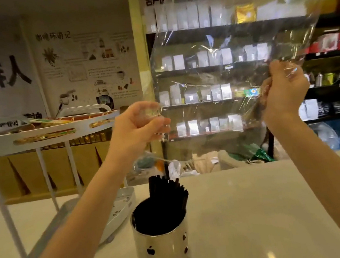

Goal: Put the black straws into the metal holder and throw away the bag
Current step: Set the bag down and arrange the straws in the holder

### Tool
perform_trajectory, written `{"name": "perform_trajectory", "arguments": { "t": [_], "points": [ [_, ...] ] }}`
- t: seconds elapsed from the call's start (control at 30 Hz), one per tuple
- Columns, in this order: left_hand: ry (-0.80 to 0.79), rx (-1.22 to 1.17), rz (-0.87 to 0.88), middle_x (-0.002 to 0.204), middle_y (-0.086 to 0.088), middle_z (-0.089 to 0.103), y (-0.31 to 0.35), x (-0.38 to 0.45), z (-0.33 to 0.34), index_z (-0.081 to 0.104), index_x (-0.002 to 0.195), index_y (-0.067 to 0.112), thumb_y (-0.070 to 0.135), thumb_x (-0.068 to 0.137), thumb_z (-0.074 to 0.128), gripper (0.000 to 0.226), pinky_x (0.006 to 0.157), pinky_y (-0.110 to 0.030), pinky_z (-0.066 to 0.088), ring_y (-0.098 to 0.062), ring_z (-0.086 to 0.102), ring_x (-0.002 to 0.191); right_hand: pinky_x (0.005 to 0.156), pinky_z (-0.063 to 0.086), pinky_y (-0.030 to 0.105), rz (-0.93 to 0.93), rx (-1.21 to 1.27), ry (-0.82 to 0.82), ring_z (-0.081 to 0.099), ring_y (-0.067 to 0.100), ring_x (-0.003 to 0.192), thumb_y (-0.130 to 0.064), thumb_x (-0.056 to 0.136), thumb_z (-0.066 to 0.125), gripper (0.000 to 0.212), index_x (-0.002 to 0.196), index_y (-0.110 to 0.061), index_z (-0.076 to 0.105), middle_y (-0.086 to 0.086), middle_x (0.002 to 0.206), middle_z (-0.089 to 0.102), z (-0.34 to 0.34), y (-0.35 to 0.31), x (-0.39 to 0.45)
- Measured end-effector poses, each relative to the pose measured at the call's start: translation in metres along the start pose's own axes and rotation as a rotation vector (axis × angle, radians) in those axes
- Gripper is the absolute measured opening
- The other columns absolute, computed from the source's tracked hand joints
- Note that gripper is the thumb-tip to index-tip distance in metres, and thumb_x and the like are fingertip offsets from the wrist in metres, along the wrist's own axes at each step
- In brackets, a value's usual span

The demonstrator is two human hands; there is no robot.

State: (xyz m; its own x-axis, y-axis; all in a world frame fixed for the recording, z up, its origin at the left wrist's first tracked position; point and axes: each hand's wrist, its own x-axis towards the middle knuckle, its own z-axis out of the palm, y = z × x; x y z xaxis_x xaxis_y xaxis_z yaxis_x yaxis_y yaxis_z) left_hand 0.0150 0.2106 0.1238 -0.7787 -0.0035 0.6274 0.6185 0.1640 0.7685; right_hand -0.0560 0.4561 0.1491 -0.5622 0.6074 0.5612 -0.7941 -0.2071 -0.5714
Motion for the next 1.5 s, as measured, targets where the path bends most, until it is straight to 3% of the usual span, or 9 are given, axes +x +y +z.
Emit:
{"name": "perform_trajectory", "arguments": {
  "t": [0.1, 0.2, 0.27, 0.37, 0.43, 0.73, 0.97, 1.23, 1.5],
  "points": [
    [-0.008, -0.026, -0.005, 0.083, -0.003, 0.073, 0.002, -0.004, 0.026, 0.04, 0.128, 0.02, 0.006, 0.079, 0.062, 0.056, 0.062, -0.025, 0.057, -0.016, 0.071, 0.073, 0.04, 0.034, 0.021, -0.016, -0.155, 0.047, 0.041, 0.005, 0.039, -0.021, 0.088, 0.058, 0.02, 0.069, -0.025, 0.05, -0.007, 0.05, 0.05, -0.02, 0.006, 0.021],
    [-0.044, -0.009, 0.037, 0.093, -0.004, 0.071, -0.002, -0.012, 0.053, 0.027, 0.135, 0.037, 0.003, 0.08, 0.061, 0.073, 0.073, -0.036, 0.057, -0.02, 0.071, 0.078, 0.046, 0.035, 0.023, 0.002, -0.371, 0.068, 0.043, 0.008, 0.047, -0.023, 0.084, 0.061, 0.025, 0.062, -0.026, 0.049, -0.002, 0.057, 0.049, -0.046, 0.012, 0.043],
    [-0.093, -0.007, 0.031, 0.1, -0.003, 0.067, -0.004, -0.02, 0.072, 0.034, 0.129, 0.044, 0.001, 0.083, 0.057, 0.067, 0.066, -0.029, 0.058, -0.017, 0.071, 0.075, 0.044, 0.036, 0.024, 0.056, -0.517, 0.036, 0.044, 0.01, 0.046, -0.023, 0.082, 0.063, 0.027, 0.058, -0.021, 0.05, 0.001, 0.056, 0.049, -0.066, 0.016, 0.058],
    [-0.205, 0.005, -0.113, 0.101, 0.001, 0.065, -0.01, -0.039, 0.098, 0.057, 0.115, 0.024, 0.0, 0.081, 0.059, 0.042, 0.06, -0.027, 0.059, -0.017, 0.07, 0.074, 0.031, 0.03, 0.016, 0.213, -0.71, -0.061, 0.038, 0.006, 0.028, -0.021, 0.081, 0.063, 0.024, 0.063, -0.008, 0.054, 0.007, 0.052, 0.045, -0.096, 0.019, 0.069],
    [-0.279, -0.057, -0.249, 0.098, 0.0, 0.065, -0.021, -0.058, 0.113, 0.06, 0.11, 0.016, 0.002, 0.081, 0.059, 0.032, 0.057, -0.025, 0.058, -0.015, 0.07, 0.073, 0.028, 0.023, 0.011, 0.314, -0.801, -0.099, 0.037, 0.013, 0.033, -0.021, 0.08, 0.064, 0.03, 0.059, -0.005, 0.051, 0.008, 0.05, 0.044, -0.117, 0.021, 0.065],
    [-0.385, -0.278, -0.773, 0.093, -0.013, 0.072, -0.085, -0.132, 0.126, 0.063, 0.103, 0.004, 0.007, 0.084, 0.057, 0.02, 0.05, -0.025, 0.056, -0.017, 0.072, 0.068, 0.076, 0.049, 0.038, 0.352, -1.221, -0.21, 0.06, 0.03, 0.074, -0.025, 0.079, 0.066, 0.021, 0.068, -0.012, 0.055, 0.013, 0.07, 0.061, -0.211, 0.079, -0.004],
    [-0.469, -0.224, -0.925, 0.072, -0.006, 0.072, -0.106, -0.169, 0.112, 0.064, 0.097, 0.004, 0.003, 0.084, 0.057, 0.015, 0.045, -0.019, 0.053, -0.009, 0.069, 0.055, 0.073, 0.046, 0.035, 0.454, -1.452, -0.362, 0.063, 0.033, 0.089, -0.028, 0.08, 0.065, 0.023, 0.089, -0.007, 0.063, 0.014, 0.087, 0.066, -0.23, 0.113, -0.058],
    [-0.566, -0.202, -0.99, 0.061, -0.007, 0.069, -0.118, -0.183, 0.099, 0.062, 0.099, -0.001, 0.001, 0.083, 0.057, 0.017, 0.042, -0.022, 0.053, -0.014, 0.068, 0.05, 0.073, 0.038, 0.033, 0.366, -1.708, -0.441, 0.057, 0.034, 0.1, -0.029, 0.084, 0.054, 0.032, 0.107, -0.007, 0.054, 0.015, 0.108, 0.063, -0.234, 0.127, -0.092],
    [-0.814, 0.017, -0.935, 0.042, -0.003, 0.063, -0.102, -0.175, 0.091, 0.062, 0.102, 0.01, 0.017, 0.087, 0.052, 0.019, 0.033, -0.018, 0.044, -0.014, 0.057, 0.032, 0.084, 0.038, 0.042, 0.034, -1.885, -0.501, 0.046, 0.036, 0.109, -0.019, 0.086, 0.049, 0.031, 0.111, 0.0, 0.051, 0.019, 0.117, 0.055, -0.235, 0.135, -0.107]
  ]
}}
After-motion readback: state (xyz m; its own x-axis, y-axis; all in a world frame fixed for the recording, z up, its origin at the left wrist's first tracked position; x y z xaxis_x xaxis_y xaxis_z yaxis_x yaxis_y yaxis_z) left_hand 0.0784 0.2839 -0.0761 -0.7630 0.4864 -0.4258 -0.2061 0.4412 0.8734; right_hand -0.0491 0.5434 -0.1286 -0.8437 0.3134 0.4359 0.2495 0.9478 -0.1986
